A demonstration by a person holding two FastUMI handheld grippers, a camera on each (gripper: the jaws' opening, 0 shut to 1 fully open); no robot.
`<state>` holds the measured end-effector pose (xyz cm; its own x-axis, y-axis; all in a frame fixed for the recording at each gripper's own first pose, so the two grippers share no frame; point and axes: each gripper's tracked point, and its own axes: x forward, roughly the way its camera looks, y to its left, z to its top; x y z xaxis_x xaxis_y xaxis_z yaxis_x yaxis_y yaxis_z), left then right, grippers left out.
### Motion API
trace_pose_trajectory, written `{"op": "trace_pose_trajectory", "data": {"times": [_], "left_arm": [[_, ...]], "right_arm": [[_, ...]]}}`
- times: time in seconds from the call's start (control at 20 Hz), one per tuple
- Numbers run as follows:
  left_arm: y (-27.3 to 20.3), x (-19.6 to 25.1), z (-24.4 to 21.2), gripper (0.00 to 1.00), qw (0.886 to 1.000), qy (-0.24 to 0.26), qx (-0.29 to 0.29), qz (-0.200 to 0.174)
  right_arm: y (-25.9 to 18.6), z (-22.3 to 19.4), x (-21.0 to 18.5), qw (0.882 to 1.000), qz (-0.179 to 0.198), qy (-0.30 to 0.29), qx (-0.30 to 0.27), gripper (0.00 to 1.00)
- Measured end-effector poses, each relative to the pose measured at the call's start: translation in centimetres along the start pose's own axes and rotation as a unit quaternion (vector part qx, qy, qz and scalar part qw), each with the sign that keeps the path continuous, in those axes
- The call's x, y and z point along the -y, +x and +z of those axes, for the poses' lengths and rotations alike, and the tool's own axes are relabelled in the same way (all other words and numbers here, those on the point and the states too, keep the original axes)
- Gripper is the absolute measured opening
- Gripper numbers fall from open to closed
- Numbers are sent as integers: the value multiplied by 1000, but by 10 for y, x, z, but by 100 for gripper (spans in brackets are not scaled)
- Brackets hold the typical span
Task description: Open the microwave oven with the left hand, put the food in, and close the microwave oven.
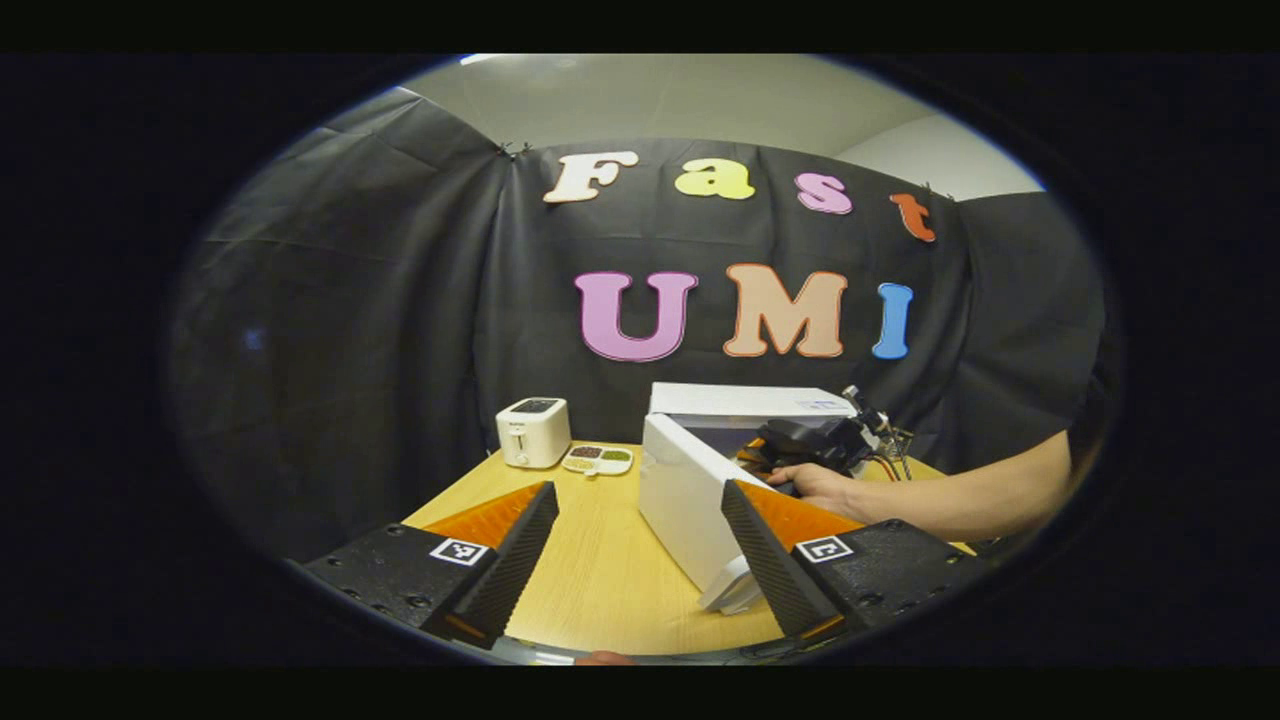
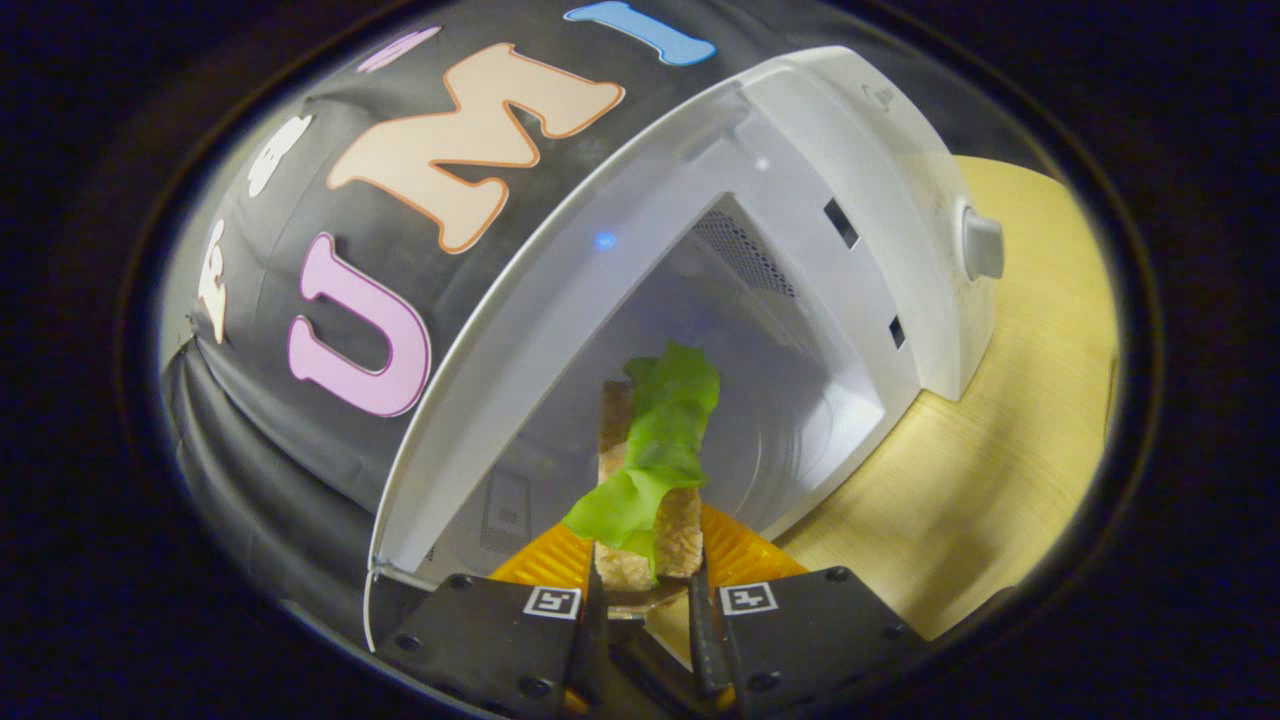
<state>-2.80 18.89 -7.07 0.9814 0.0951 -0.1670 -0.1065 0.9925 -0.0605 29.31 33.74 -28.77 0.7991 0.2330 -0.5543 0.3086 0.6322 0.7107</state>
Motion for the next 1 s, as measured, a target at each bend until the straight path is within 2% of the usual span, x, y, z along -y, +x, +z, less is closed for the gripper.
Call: {"op": "trace_pose_trajectory", "data": {"times": [0.1, 0.15, 0.45, 0.7, 0.75, 0.85, 0.9, 1.0], "left_arm": [[0, -4, -3, 96, 1000, 2, -6, 1], [0, -6, -7, 95, 1000, 3, -11, 0], [2, -23, -18, 97, 1000, -8, -25, 7], [3, -33, -19, 93, 999, -21, -25, 14], [4, -34, -20, 94, 999, -23, -25, 15], [4, -34, -16, 95, 999, -25, -21, 13], [6, -33, -14, 95, 999, -25, -19, 13], [6, -32, -13, 95, 1000, -25, -16, 11]], "right_arm": [[13, -1, -3, 1000, 1, 13, 10, 29], [19, -1, -4, 1000, 2, 20, 14, 36], [45, -2, -2, 999, -24, 23, 42, 36], [55, 1, -10, 996, -35, 67, 40, 37], [55, 5, -10, 996, -38, 68, 40, 44], [57, -1, -5, 996, -59, 64, 31, 33], [57, -4, -5, 996, -66, 61, 22, 36], [55, -10, 5, 994, -96, 42, 1, 64]]}}
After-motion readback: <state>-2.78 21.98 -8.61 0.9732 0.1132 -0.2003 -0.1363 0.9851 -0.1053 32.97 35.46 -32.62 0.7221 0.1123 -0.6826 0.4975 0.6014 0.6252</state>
